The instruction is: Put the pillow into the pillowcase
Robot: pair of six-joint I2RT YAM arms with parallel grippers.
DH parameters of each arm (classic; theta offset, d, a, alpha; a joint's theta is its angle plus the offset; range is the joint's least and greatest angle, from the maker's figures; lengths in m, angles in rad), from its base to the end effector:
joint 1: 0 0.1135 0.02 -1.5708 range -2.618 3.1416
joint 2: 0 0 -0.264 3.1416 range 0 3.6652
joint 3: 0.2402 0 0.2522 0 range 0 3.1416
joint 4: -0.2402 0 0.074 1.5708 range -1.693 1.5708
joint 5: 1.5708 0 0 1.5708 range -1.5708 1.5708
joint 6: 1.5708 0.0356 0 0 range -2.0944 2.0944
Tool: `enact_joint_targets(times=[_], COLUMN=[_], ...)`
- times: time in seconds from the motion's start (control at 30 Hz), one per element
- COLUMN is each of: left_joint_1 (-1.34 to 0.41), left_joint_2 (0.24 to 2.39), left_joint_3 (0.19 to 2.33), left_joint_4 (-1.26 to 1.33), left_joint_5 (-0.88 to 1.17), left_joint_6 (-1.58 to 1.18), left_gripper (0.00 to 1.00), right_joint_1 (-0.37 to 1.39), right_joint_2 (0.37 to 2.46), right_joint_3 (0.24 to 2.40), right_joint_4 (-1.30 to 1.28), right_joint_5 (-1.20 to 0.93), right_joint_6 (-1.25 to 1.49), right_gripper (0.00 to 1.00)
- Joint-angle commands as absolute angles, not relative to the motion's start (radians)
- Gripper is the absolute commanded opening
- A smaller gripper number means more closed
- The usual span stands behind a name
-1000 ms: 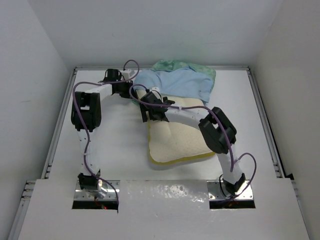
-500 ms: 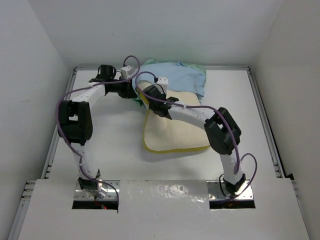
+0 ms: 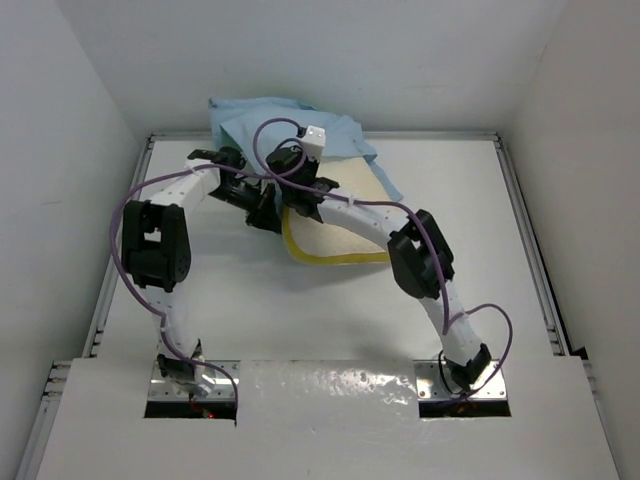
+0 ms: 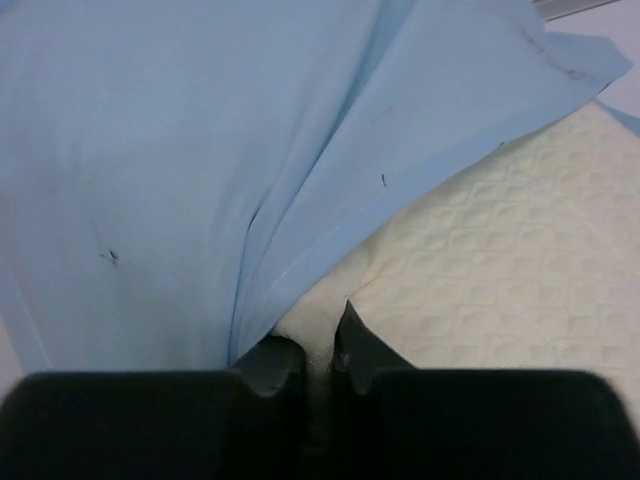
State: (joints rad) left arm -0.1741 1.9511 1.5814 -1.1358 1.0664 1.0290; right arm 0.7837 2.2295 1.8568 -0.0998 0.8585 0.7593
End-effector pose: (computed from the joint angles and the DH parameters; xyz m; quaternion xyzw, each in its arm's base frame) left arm 0.3630 -0.0955 0.2351 0.5008 0.7002 -0.4507 0.2362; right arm 0.3861 0.3467 0.2447 0.2078 0.7782 0.0764 0.5877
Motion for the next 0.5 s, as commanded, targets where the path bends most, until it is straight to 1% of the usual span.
enact_joint_targets(times=[0.0, 0.03, 0.07, 0.1, 0.13, 0.17, 0.2, 0.23, 0.27, 0.3, 0.33, 0.37, 0.4, 0.43, 0.47], left_joint_1=[-0.184, -0.152, -0.128, -0.097, -0.036, -0.009, 0.012, 0.062, 0.072, 0.081, 0.081, 0.081, 0.081, 0.08, 0.075], left_joint_2=[1.815, 1.796, 1.775, 1.767, 1.763, 1.758, 1.756, 1.753, 1.746, 1.741, 1.738, 1.738, 1.744, 1.765, 1.779], left_joint_3=[1.545, 1.53, 1.517, 1.503, 1.47, 1.454, 1.441, 1.419, 1.416, 1.426, 1.442, 1.465, 1.544, 1.601, 1.655], left_joint_4=[-1.318, -1.319, -1.319, -1.319, -1.319, -1.321, -1.319, -1.319, -1.318, -1.318, -1.318, -1.318, -1.313, -1.298, -1.273], left_joint_5=[1.164, 1.163, 1.155, 1.149, 1.138, 1.102, 1.076, 1.053, 0.993, 0.962, 0.904, 0.885, 0.871, 0.868, 0.868], left_joint_6=[1.201, 1.197, 1.187, 1.184, 1.186, 1.183, 1.18, 1.178, 1.175, 1.17, 1.166, 1.151, 1.131, 1.103, 1.025], left_gripper=[0.0, 0.0, 0.0, 0.0, 0.0, 0.0, 0.0, 0.05, 0.32, 0.46, 0.56, 0.73, 0.74, 0.74, 0.71], right_joint_1=[0.758, 0.755, 0.753, 0.753, 0.753, 0.753, 0.753, 0.753, 0.753, 0.753, 0.753, 0.752, 0.747, 0.733, 0.723], right_joint_2=[2.302, 2.29, 2.228, 2.183, 2.139, 2.094, 2.021, 1.987, 1.955, 1.895, 1.866, 1.84, 1.789, 1.766, 1.744], right_joint_3=[1.967, 1.933, 1.816, 1.743, 1.671, 1.614, 1.553, 1.543, 1.54, 1.537, 1.537, 1.54, 1.537, 1.532, 1.528], right_joint_4=[-0.058, -0.06, -0.011, 0.061, 0.128, 0.223, 0.219, 0.197, 0.116, 0.068, -0.036, -0.087, -0.136, -0.176, -0.248], right_joint_5=[0.866, 0.815, 0.766, 0.709, 0.569, 0.51, 0.455, 0.412, 0.311, 0.249, 0.151, 0.108, 0.069, 0.031, -0.022], right_joint_6=[0.756, 0.744, 0.736, 0.723, 0.648, 0.608, 0.582, 0.531, 0.499, 0.427, 0.405, 0.391, 0.358, 0.342, 0.331], right_gripper=[0.18, 0.5, 0.63, 0.76, 0.86, 0.99, 0.99, 0.99, 0.99, 0.99, 0.99, 0.99, 0.99, 0.92, 0.75])
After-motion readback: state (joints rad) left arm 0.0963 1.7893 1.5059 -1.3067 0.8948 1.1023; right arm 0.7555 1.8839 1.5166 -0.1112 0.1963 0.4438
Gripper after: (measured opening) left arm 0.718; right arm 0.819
